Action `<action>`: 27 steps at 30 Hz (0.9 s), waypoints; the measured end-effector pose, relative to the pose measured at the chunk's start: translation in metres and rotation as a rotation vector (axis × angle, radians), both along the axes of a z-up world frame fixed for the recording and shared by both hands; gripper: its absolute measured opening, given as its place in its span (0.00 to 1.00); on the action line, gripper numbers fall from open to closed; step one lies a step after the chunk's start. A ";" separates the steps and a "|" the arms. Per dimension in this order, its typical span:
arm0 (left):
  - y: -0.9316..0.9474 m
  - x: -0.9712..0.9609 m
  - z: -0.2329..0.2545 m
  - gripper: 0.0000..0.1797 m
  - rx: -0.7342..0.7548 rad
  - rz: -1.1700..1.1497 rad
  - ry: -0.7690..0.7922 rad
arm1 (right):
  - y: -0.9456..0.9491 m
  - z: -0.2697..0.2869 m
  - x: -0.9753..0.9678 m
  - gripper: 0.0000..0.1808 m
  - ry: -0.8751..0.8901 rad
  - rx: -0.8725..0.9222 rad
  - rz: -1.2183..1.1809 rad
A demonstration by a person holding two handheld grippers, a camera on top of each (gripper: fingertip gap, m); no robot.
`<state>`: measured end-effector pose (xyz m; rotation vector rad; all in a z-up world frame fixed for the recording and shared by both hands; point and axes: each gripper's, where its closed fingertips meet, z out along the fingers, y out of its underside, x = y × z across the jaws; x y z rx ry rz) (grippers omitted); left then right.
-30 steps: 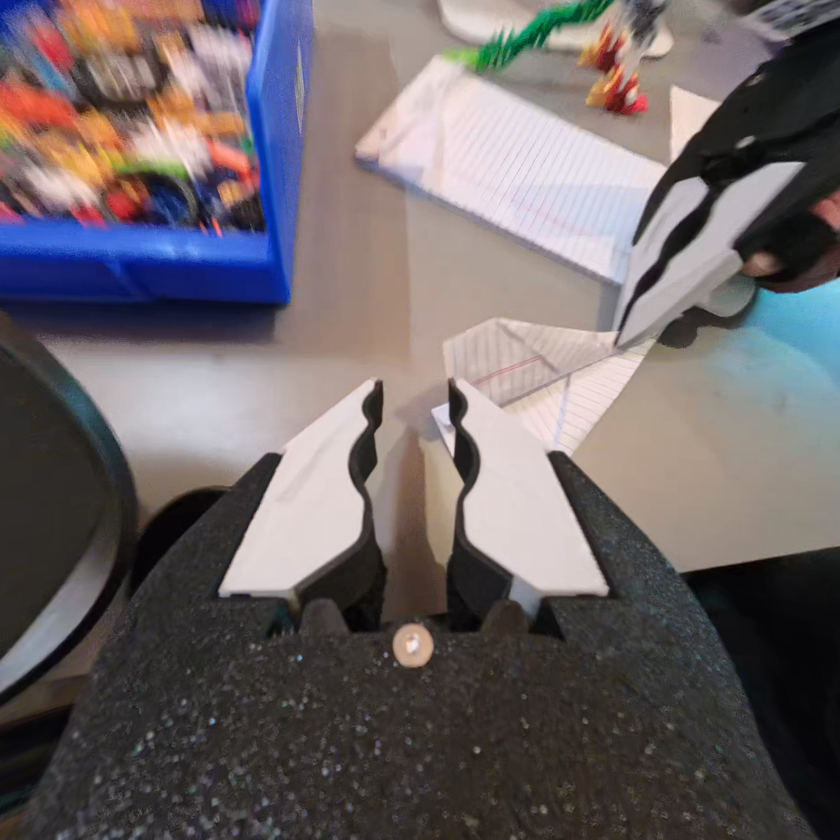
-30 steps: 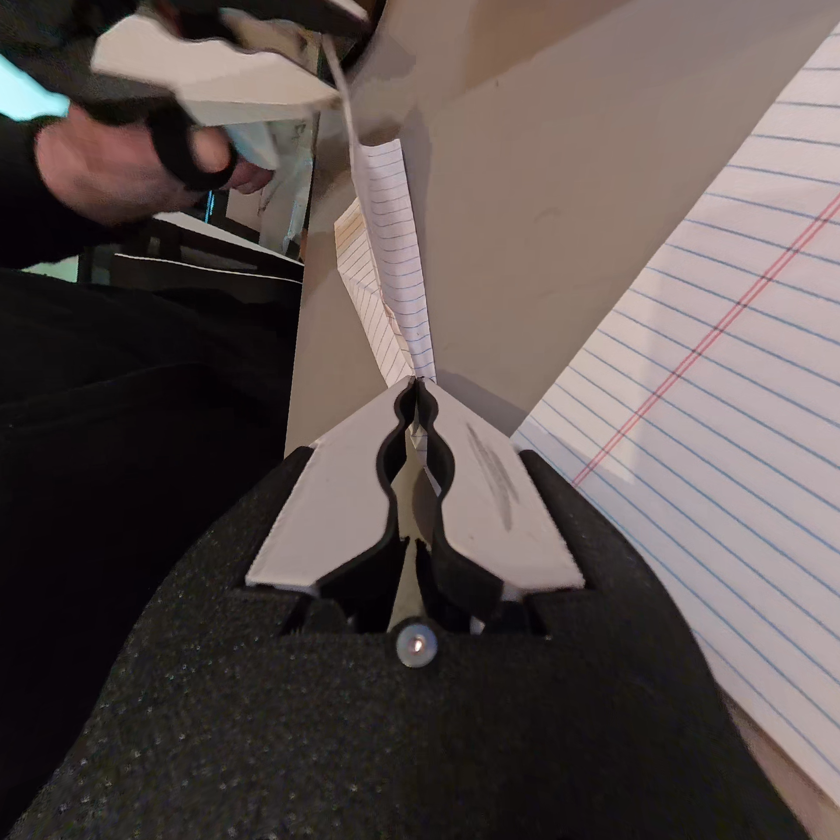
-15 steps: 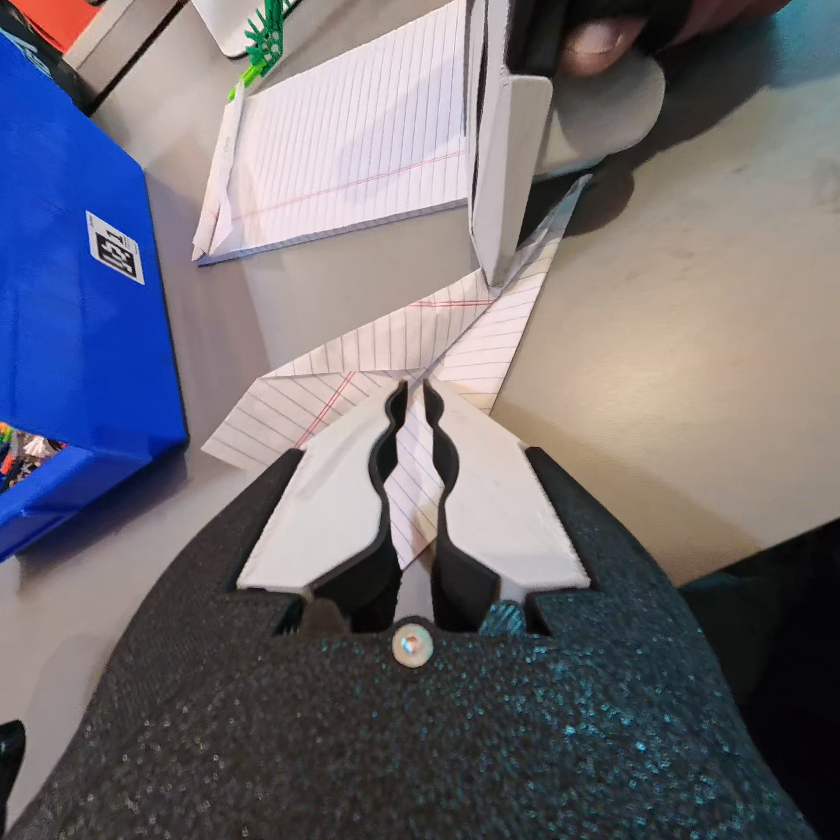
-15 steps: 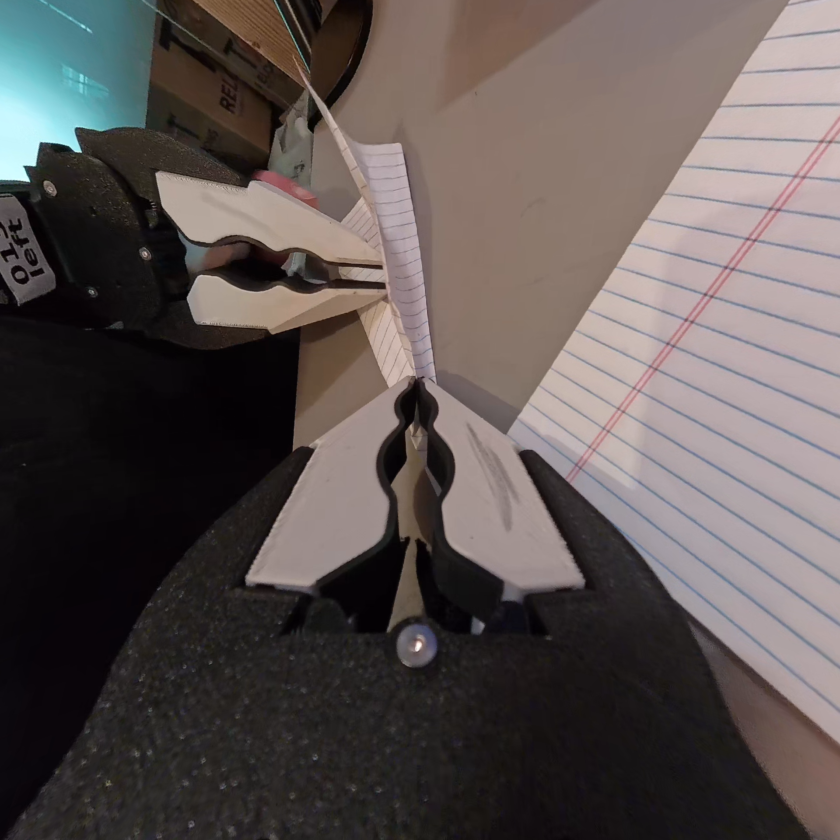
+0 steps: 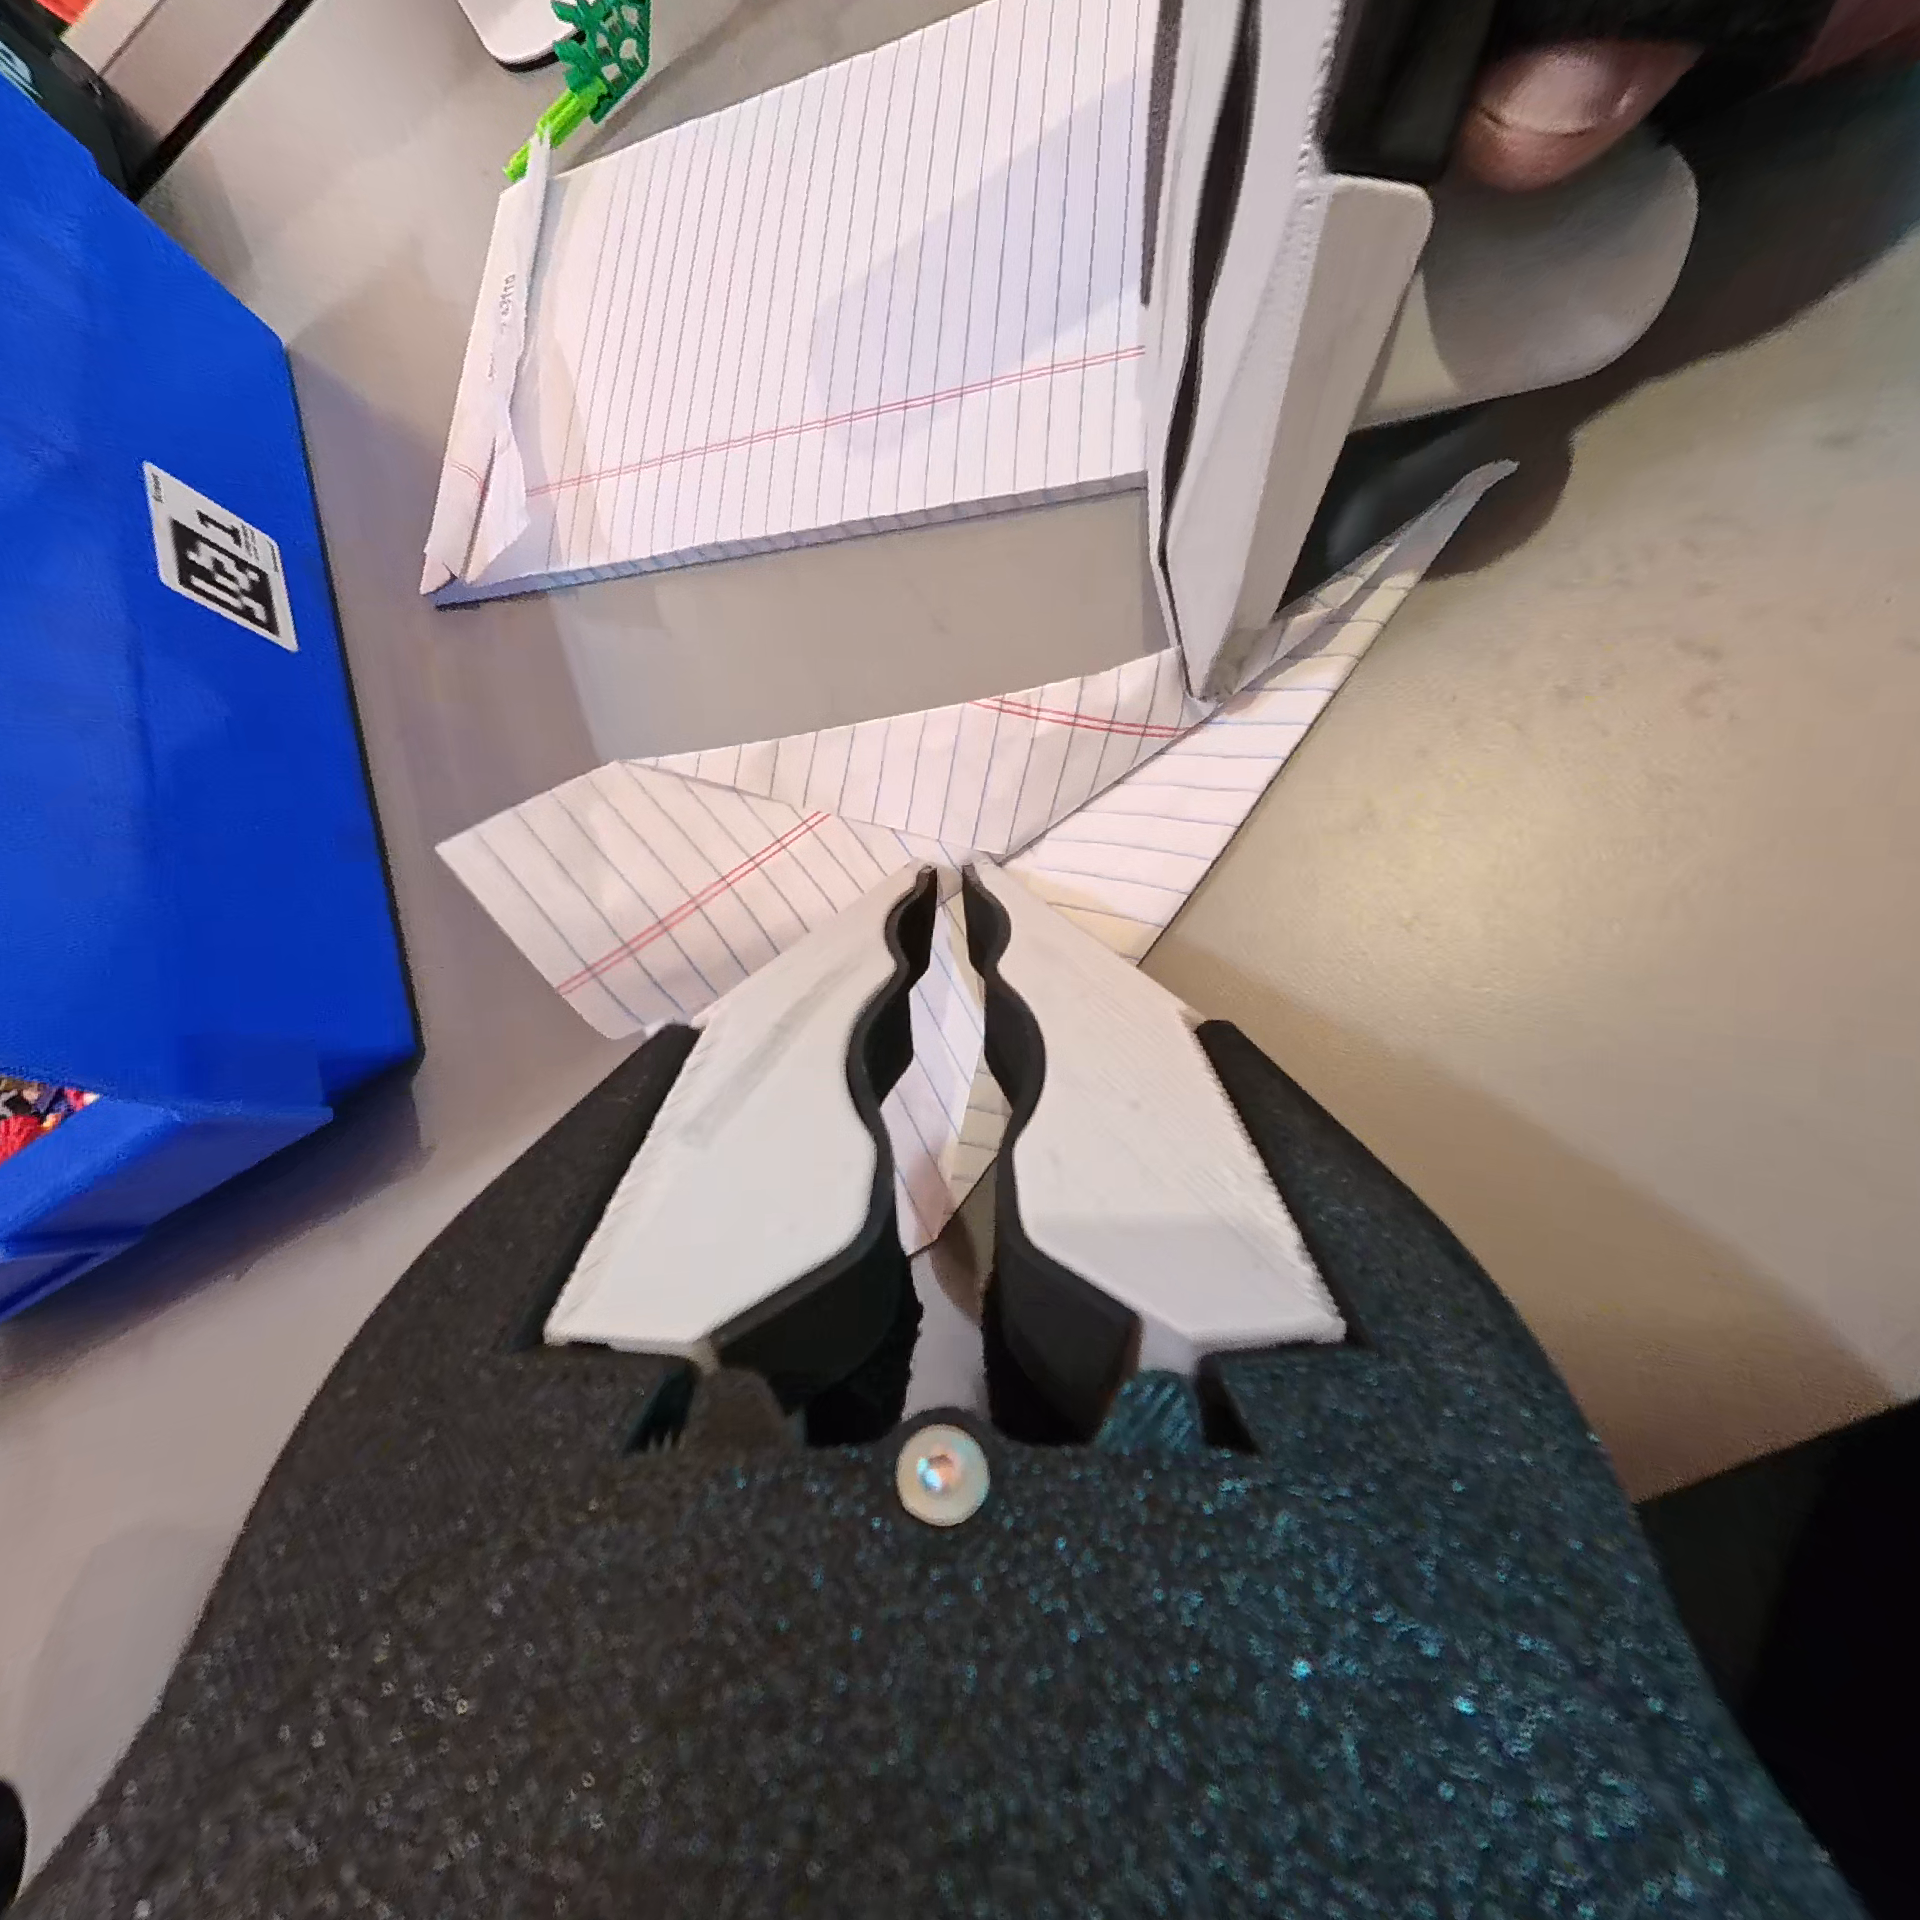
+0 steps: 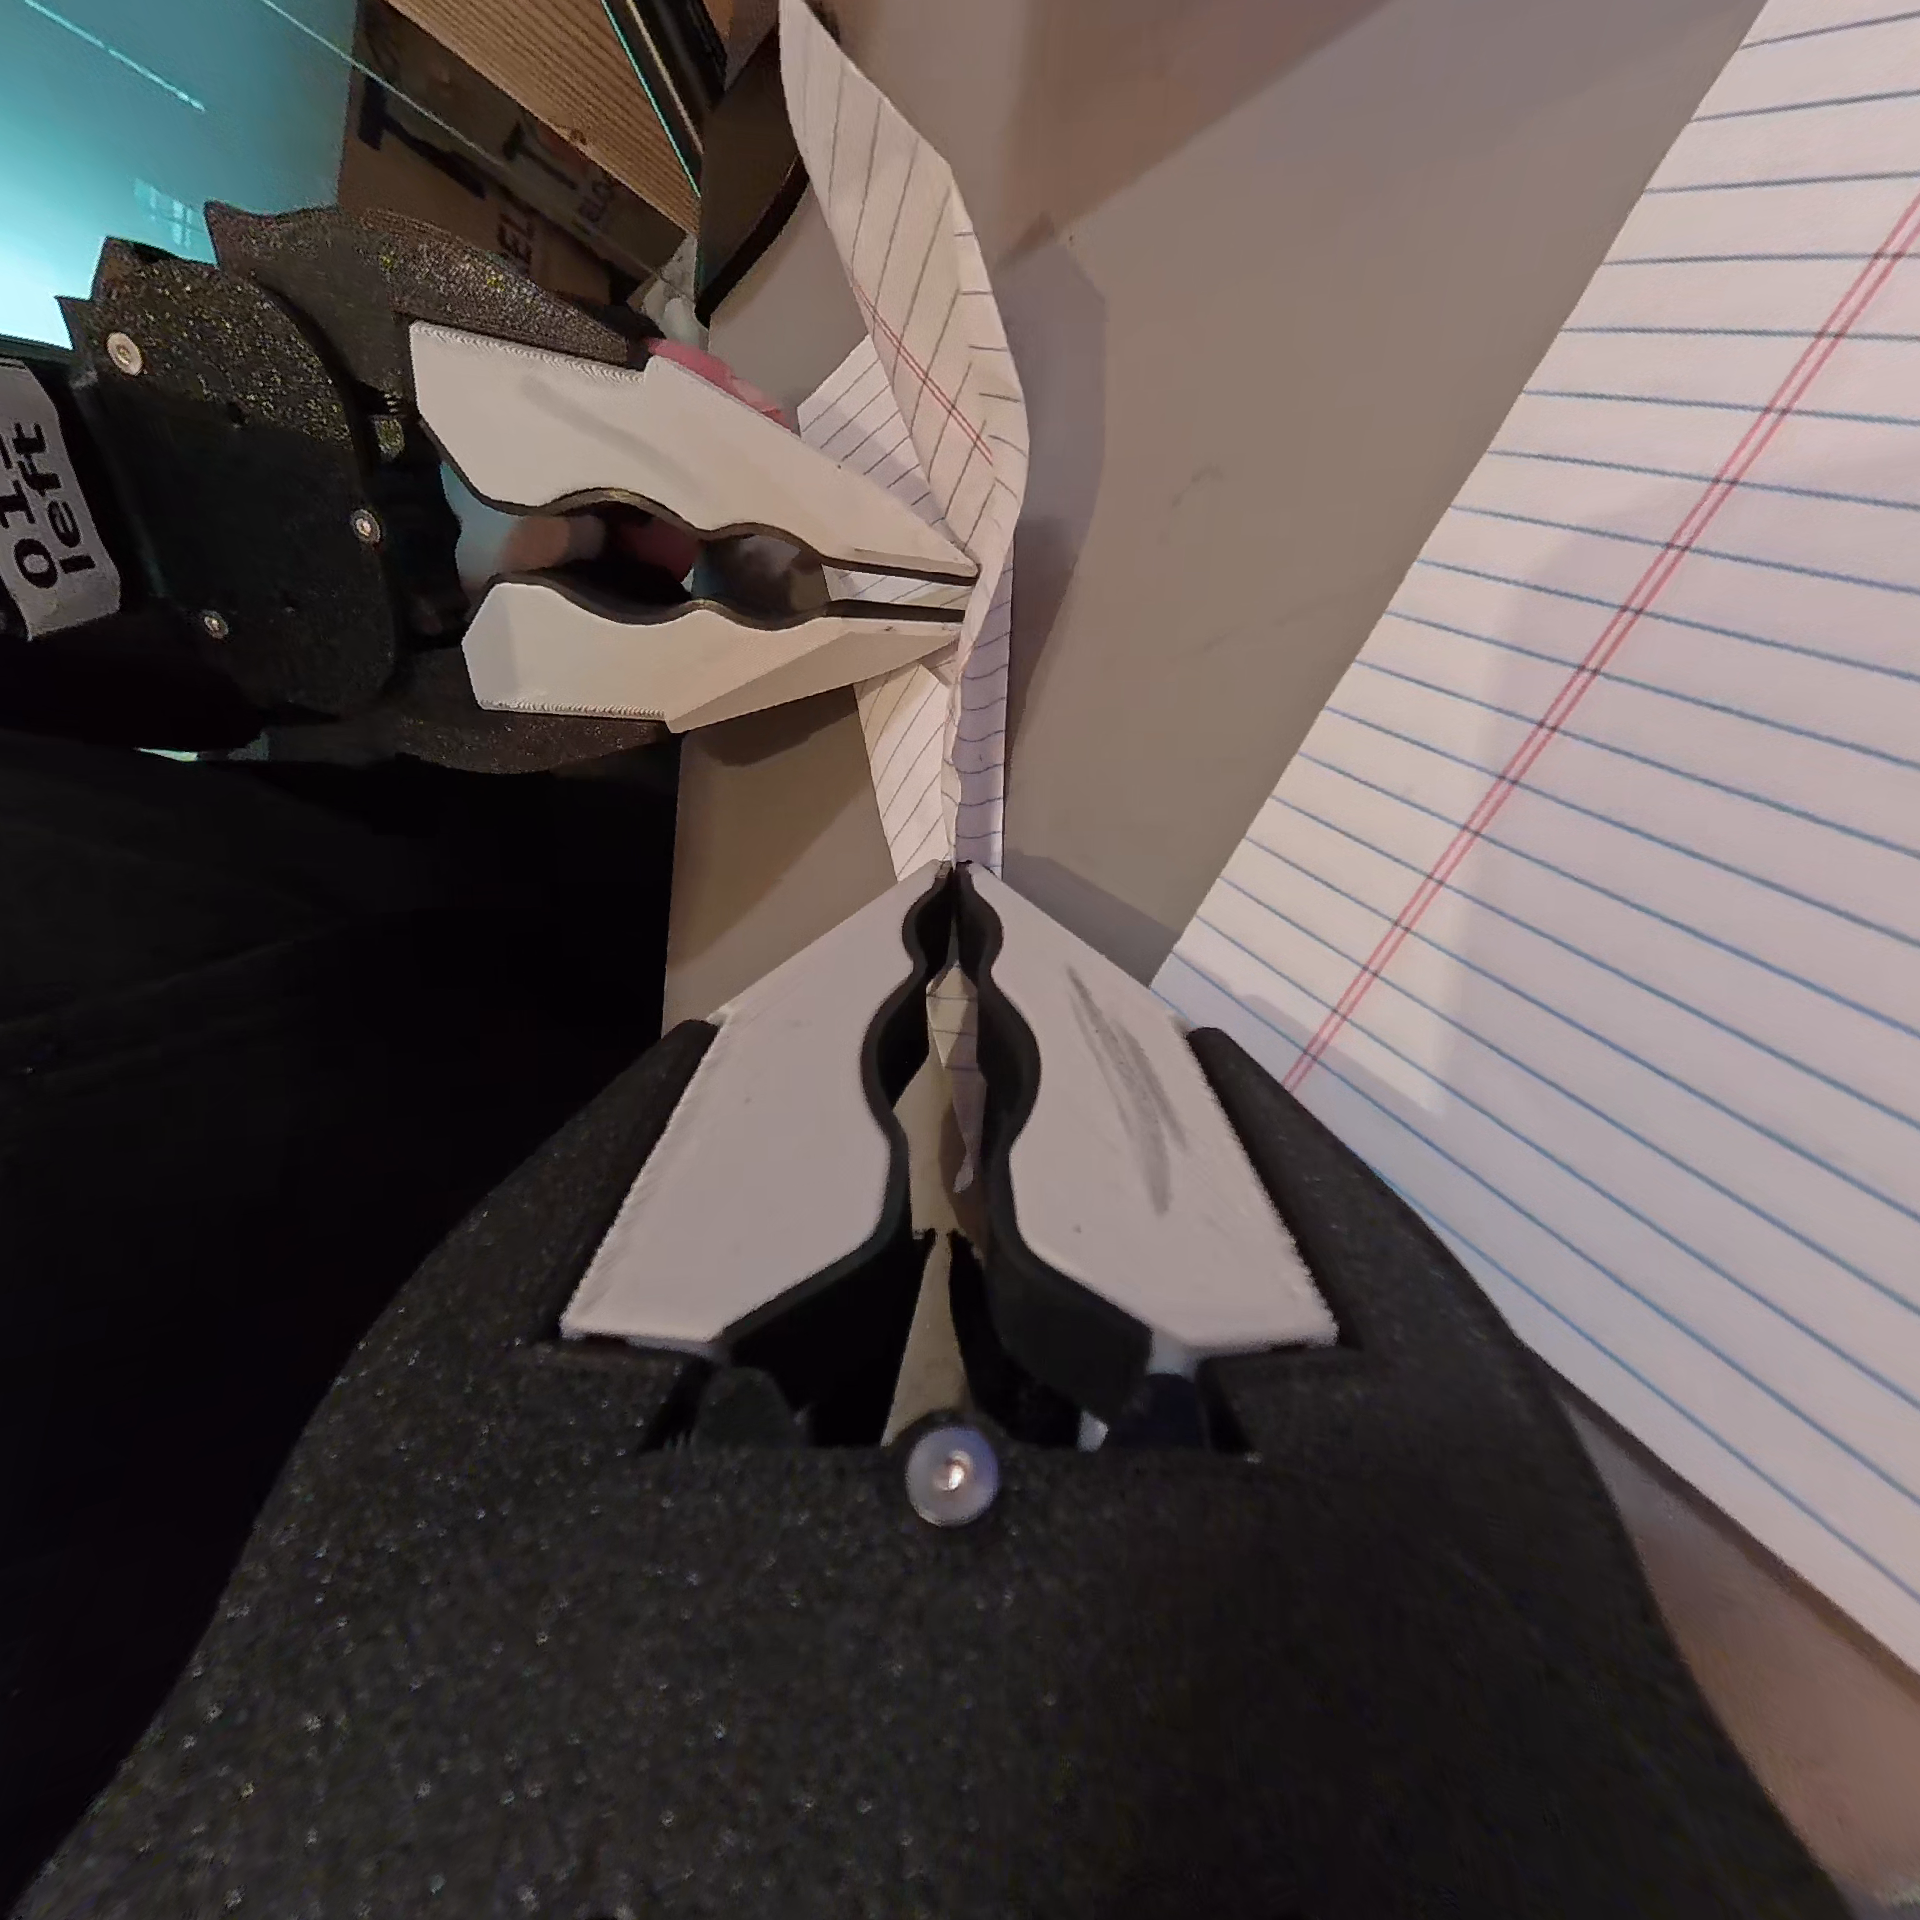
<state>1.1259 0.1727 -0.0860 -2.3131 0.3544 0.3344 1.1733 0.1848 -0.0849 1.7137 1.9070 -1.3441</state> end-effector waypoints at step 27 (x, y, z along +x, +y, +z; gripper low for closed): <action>0.010 -0.024 0.000 0.02 -0.006 0.057 -0.019 | 0.001 0.000 0.000 0.00 0.011 0.011 -0.004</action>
